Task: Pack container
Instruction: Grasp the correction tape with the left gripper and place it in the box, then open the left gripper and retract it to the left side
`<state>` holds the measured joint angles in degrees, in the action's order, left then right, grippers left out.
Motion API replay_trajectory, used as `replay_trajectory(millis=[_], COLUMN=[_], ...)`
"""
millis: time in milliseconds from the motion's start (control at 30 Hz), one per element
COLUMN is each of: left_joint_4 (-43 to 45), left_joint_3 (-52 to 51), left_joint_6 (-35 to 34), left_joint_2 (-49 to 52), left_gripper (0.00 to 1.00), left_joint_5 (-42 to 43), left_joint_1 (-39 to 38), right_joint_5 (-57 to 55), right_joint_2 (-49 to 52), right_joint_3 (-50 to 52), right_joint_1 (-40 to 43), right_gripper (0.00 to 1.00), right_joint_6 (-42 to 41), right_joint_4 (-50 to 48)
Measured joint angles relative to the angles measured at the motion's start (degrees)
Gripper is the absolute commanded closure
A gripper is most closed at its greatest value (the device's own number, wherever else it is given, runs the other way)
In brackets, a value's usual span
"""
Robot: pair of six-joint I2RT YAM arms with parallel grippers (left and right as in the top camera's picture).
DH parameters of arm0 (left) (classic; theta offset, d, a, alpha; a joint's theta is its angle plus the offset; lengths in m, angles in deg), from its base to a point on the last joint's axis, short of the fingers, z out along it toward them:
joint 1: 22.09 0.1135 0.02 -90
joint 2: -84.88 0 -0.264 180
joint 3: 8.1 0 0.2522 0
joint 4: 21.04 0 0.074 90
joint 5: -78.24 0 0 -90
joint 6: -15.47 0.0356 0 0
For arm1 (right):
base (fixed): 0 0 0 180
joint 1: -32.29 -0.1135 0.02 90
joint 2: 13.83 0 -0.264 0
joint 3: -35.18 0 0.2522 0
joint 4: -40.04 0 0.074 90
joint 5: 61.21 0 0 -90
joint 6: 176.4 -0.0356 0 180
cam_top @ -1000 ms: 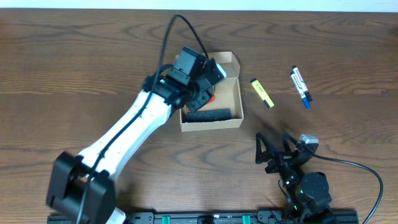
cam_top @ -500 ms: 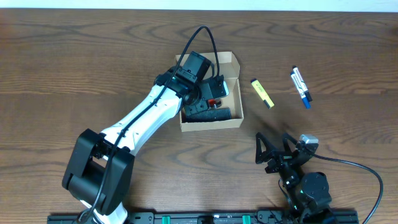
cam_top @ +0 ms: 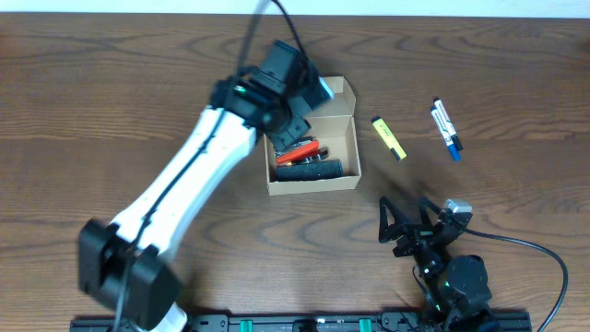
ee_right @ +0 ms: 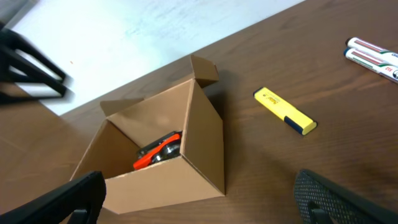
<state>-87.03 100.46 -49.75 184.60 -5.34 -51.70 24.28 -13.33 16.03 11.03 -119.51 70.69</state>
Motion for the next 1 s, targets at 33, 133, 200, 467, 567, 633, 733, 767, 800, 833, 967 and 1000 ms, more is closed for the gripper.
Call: replay_trajectory(millis=[33,133,200,467,567,633,733,767,800,833,967,1000], left_joint_4=[-1.79,-6.58,-9.99,-24.00,-27.19,-28.33,-29.20,-29.14,-29.00,-28.96,-29.24,-29.20], left_joint_3=[0.94,1.97,2.10,2.12,2.12,2.12,2.08,2.01,1.81,1.53,1.20,1.16], left_joint_6=[-2.16,-6.38,-8.31,-11.32,-11.28,-11.28,-11.10,-11.08,-10.75,-10.86,-11.39,-11.50], left_joint_2=[-1.77,-7.19,-10.54,-21.46,-24.06,-25.49,-27.19,-27.71,-28.30,-28.81,-29.44,-29.40], left_gripper=[0.48,0.47,0.48,0.49,0.50,0.50,0.33,0.21,0.05,0.05,0.05,0.05], left_joint_5=[0.13,1.51,2.71,3.65,3.50,3.65,3.76,3.76,3.93,3.91,3.98,4.00], left_joint_1=[0.96,3.96,5.97,10.62,10.75,10.75,10.75,10.75,10.75,10.75,10.75,10.75], right_joint_5=[0.00,0.00,0.00,0.00,0.00,0.00,0.00,0.00,0.00,0.00,0.00,0.00], right_joint_2=[0.00,0.00,0.00,0.00,0.00,0.00,0.00,0.00,0.00,0.00,0.00,0.00], right_joint_3=[0.00,0.00,0.00,0.00,0.00,0.00,0.00,0.00,0.00,0.00,0.00,0.00], right_joint_1=[0.00,0.00,0.00,0.00,0.00,0.02,0.00,0.02,0.00,0.02,0.00,0.02], right_gripper=[0.01,0.01,0.01,0.01,0.01,0.01,0.01,0.01,0.01,0.01,0.01,0.01], right_joint_6=[0.00,0.00,0.00,0.00,0.00,0.00,0.00,0.00,0.00,0.00,0.00,0.00], right_joint_4=[-0.02,-0.02,-0.02,-0.02,-0.02,-0.02,-0.02,0.00,0.00,0.00,0.00,0.00])
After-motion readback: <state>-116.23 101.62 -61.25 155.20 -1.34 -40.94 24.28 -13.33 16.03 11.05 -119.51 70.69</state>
